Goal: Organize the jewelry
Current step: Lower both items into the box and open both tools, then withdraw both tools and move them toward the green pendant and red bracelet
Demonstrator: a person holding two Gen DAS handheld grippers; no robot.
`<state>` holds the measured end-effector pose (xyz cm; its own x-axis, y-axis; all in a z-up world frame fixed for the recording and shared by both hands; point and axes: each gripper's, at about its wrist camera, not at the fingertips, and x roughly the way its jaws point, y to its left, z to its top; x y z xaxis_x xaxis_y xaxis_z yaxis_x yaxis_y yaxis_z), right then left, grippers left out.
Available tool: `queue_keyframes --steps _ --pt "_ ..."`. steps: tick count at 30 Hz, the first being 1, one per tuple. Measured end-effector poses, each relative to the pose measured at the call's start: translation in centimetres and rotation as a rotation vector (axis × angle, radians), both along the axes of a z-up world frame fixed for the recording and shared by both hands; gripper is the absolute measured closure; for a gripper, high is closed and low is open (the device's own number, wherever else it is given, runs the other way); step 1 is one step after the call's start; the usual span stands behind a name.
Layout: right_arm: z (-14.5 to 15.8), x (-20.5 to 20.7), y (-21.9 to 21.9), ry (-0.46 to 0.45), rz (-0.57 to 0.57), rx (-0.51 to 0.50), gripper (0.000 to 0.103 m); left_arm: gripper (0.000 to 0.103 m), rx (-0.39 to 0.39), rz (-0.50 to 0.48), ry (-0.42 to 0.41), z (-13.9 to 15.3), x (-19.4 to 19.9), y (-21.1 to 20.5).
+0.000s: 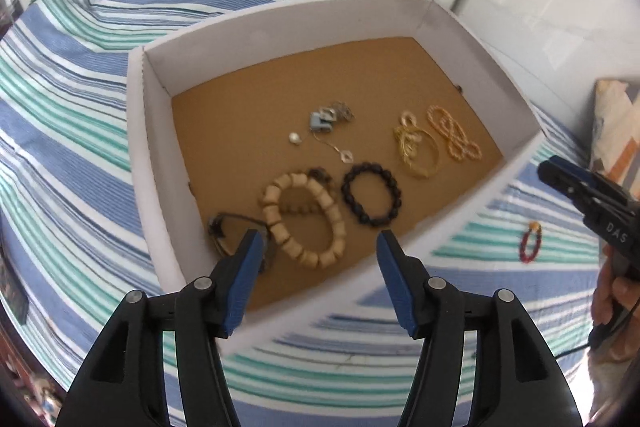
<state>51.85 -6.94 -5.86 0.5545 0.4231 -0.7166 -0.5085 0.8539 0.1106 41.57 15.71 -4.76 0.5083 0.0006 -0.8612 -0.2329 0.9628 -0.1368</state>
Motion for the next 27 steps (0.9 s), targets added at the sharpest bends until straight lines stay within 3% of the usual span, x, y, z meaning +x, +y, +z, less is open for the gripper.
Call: queue_keyframes --steps 4,11,20,27 --pt "-1.0 -3.8 -5.9 -0.04 -0.079 -0.038 0.054 0.041 -0.042 -0.048 0.01 -0.8 -1.9 -2.4" --pt "-4.9 -9.9 -15.4 0.07 -0.297 -0.013 0.054 0.041 -0.051 -0.171 0.073 -2.9 -3.4 -8.0" --pt "-6.3 -15.2 -19.8 0.088 -0.414 0.032 0.054 0.038 -0.027 -0.263 0.089 -3.7 -5.6 -11.7" --pt "-7.0 -17.7 -21.6 0.091 -0.44 0.048 0.054 0.038 -0.024 -0.367 0.174 -6.3 -7.2 -15.4"
